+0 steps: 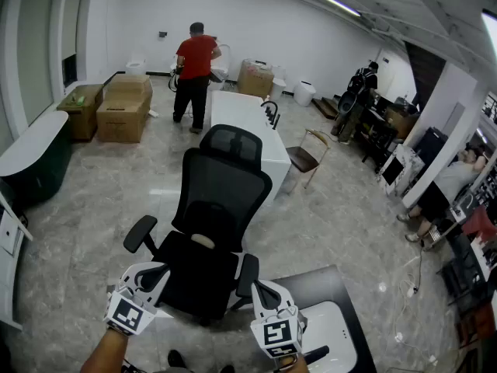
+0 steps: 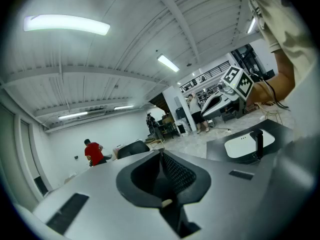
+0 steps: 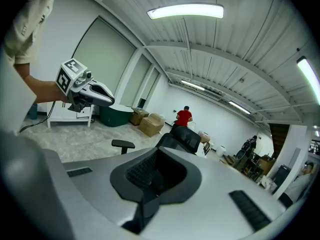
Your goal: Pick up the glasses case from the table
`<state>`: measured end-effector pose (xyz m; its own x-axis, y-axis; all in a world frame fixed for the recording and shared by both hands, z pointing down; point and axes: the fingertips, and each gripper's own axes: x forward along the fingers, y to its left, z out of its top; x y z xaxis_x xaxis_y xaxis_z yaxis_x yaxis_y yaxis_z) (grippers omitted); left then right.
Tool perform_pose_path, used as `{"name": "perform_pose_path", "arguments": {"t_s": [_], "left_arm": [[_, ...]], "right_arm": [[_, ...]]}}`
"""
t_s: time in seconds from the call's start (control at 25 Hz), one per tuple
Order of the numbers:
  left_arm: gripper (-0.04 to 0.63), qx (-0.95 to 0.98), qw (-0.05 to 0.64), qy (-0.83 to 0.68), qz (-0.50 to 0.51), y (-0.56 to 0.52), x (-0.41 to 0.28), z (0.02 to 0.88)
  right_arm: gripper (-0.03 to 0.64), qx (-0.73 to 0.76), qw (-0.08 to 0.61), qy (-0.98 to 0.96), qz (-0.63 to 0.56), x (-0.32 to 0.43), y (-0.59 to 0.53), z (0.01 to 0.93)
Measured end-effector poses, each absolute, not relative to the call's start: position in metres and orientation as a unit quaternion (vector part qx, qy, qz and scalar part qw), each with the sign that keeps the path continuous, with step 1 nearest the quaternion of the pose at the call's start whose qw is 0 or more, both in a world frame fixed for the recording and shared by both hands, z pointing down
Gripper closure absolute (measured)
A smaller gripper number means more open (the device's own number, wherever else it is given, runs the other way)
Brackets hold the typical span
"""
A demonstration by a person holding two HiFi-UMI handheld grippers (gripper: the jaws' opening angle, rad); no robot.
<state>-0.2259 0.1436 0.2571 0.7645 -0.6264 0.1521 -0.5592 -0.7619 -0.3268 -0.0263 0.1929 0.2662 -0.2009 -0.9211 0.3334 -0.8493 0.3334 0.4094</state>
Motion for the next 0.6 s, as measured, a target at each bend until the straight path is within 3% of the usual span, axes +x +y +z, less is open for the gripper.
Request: {"name": "perform_pose_path", "arguments": {"t_s": [0.6], "left_arm": [[0.565,-0.939,0.125,0.297,-0.120,0.109,-0.251,0.270]], "right_arm": [[0.592,0.578,0.258,-0.772,-0.053,-0.060,0.166,0.276]]}}
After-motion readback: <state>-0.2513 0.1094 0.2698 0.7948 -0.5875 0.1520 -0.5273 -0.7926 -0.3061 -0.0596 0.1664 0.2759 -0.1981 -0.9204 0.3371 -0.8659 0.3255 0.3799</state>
